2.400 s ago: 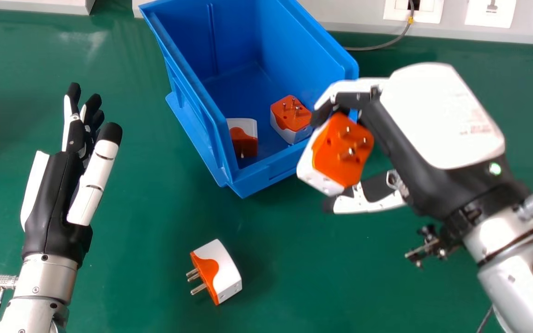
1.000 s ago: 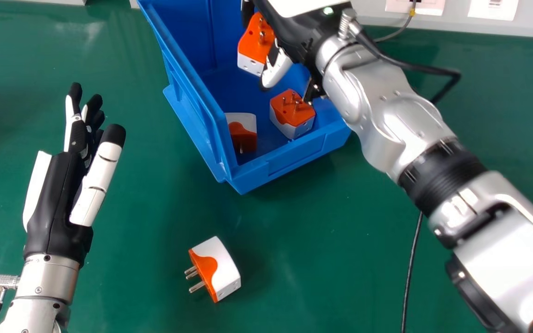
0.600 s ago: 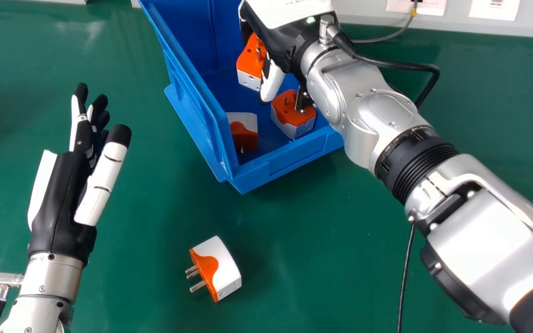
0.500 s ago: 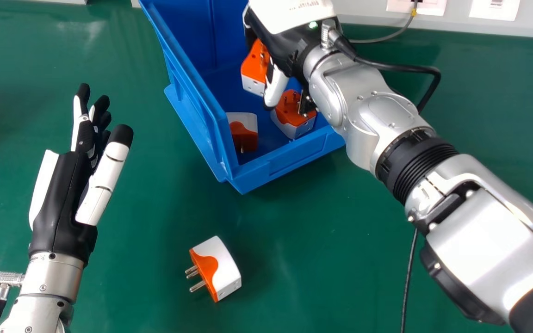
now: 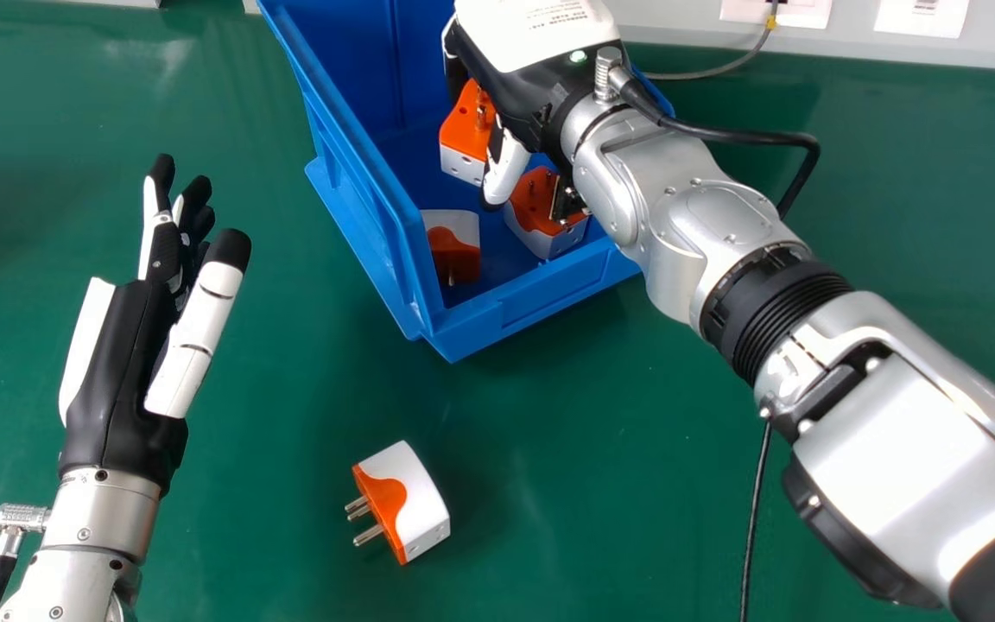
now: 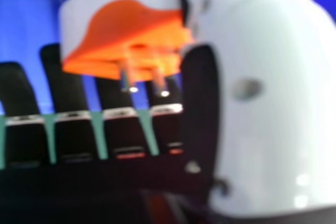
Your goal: Pick all objects and put in blue box
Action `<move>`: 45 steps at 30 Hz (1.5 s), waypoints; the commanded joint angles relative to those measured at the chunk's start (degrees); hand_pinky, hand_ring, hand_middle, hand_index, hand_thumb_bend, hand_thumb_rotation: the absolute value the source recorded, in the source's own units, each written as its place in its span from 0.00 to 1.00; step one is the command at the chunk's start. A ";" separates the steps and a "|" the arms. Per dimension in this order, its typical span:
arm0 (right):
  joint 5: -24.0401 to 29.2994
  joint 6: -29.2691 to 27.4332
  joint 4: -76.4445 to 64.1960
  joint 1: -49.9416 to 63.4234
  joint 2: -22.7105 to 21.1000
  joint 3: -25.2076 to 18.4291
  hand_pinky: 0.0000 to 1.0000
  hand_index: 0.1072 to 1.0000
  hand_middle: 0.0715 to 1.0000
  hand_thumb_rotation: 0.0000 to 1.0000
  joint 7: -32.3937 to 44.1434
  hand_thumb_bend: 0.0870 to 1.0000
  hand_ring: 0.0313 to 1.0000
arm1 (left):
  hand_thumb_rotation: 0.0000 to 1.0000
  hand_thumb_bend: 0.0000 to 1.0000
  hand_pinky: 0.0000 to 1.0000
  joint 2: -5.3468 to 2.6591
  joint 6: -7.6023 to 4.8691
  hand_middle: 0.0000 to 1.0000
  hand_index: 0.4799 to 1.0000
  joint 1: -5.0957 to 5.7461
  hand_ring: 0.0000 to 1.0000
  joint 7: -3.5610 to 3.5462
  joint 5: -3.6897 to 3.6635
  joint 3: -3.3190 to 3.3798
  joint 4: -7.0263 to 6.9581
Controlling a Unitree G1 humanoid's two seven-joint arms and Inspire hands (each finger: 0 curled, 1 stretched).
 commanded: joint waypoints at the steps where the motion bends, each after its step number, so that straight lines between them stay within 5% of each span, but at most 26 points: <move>1: 1.51 0.56 -1.02 -0.65 -0.49 -0.84 0.37 0.39 0.46 0.00 -0.69 0.45 0.45 | 0.88 0.64 1.00 0.06 -1.68 1.00 1.00 -0.69 1.00 -0.32 -0.67 0.36 0.04; 6: 3.85 2.55 -1.56 0.18 0.12 -1.87 0.36 0.41 0.47 0.00 0.97 0.45 0.45 | 0.88 0.64 1.00 0.36 -2.34 1.00 1.00 -1.19 1.00 -0.21 -0.31 0.48 0.98; 9: 2.75 3.14 -2.14 0.30 -0.41 -0.18 0.51 0.59 0.64 0.10 1.64 0.54 0.61 | 0.87 0.64 1.00 0.43 -2.64 1.00 1.00 -1.51 1.00 -0.04 -0.26 0.69 1.26; 11: 1.68 3.67 -2.34 0.25 -0.70 1.17 0.51 0.59 0.64 0.10 1.67 0.54 0.61 | 0.87 0.64 1.00 0.29 -2.84 1.00 1.00 -1.58 1.00 0.04 -0.28 0.78 1.27; 13: 1.22 3.97 -2.43 0.24 -0.88 1.85 0.67 0.73 0.77 0.24 1.53 0.62 0.75 | 0.87 0.62 1.00 0.17 -2.93 1.00 1.00 -1.59 1.00 0.10 -0.32 0.82 1.30; 21: 1.40 4.19 -3.58 0.68 -1.17 2.22 0.93 0.94 0.95 0.43 0.92 0.75 0.95 | 0.87 0.60 1.00 0.22 -3.58 1.00 1.00 -2.41 1.00 0.58 -0.28 1.33 3.00; 27: 1.27 4.57 -7.62 2.33 -2.37 2.04 0.98 0.98 0.98 0.46 0.38 0.78 0.98 | 0.87 0.60 1.00 0.35 -4.90 1.00 1.00 -2.87 1.00 0.39 -0.85 1.98 4.69; 31: 0.95 5.32 -15.04 5.82 -5.07 1.41 0.99 0.99 0.99 0.46 0.41 0.78 0.99 | 0.86 0.61 1.00 0.58 -5.19 1.00 1.00 -3.03 1.00 0.52 -0.45 2.10 5.08; 36: 0.28 7.12 -28.00 12.14 -9.28 0.28 1.00 1.00 1.00 0.43 1.26 0.74 1.00 | 0.86 0.65 1.00 0.77 -4.68 1.00 1.00 -2.99 1.00 1.13 0.44 2.09 4.51; 45: -1.92 10.70 -64.48 33.19 -16.21 -5.11 1.00 1.00 1.00 0.38 3.25 0.70 1.00 | 0.86 0.62 1.00 1.32 -3.61 1.00 0.99 -0.90 1.00 1.78 1.12 2.55 2.68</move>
